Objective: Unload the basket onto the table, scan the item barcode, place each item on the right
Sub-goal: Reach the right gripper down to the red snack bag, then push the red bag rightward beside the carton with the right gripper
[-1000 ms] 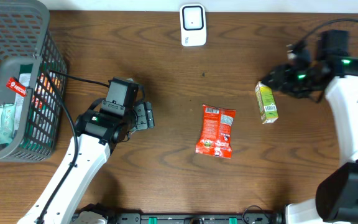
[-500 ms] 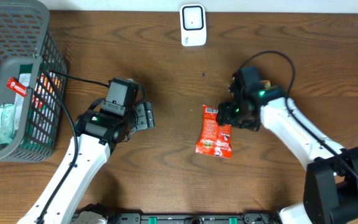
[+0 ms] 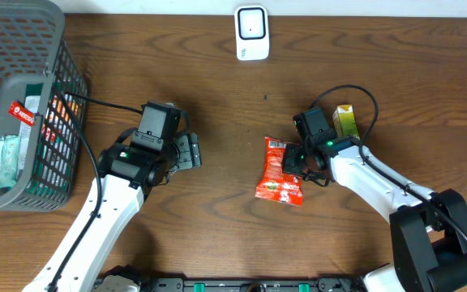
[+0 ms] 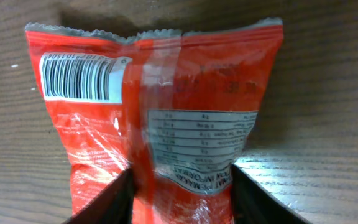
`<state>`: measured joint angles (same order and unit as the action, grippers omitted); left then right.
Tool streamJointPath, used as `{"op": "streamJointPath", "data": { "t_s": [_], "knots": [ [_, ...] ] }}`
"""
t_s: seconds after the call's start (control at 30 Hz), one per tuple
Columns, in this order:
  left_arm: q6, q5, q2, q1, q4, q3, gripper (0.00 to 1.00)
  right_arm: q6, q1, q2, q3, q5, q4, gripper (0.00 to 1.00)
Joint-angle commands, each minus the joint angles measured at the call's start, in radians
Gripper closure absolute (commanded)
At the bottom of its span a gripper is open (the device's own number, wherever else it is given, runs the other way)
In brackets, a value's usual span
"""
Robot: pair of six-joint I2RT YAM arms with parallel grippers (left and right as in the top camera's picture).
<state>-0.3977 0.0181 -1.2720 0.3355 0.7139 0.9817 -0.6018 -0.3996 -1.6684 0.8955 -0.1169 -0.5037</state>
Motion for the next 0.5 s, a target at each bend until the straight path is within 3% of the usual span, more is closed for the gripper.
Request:
{"op": "streamJointPath", "data": {
  "t_s": [0.0, 0.2, 0.47],
  "knots": [
    [0.005, -0.015, -0.003, -0.005, 0.003, 0.003, 0.17, -0.014, -0.004, -0.003, -0.025, 0.09, 0.005, 0.67],
    [0.005, -0.015, -0.003, -0.005, 0.003, 0.003, 0.17, 0.001, 0.038, -0.003, -0.025, 0.242, 0.076, 0.69],
    [0.005, -0.015, -0.003, -0.005, 0.003, 0.003, 0.17, 0.182, 0.095, -0.003, -0.025, 0.311, 0.211, 0.66]
  ]
}}
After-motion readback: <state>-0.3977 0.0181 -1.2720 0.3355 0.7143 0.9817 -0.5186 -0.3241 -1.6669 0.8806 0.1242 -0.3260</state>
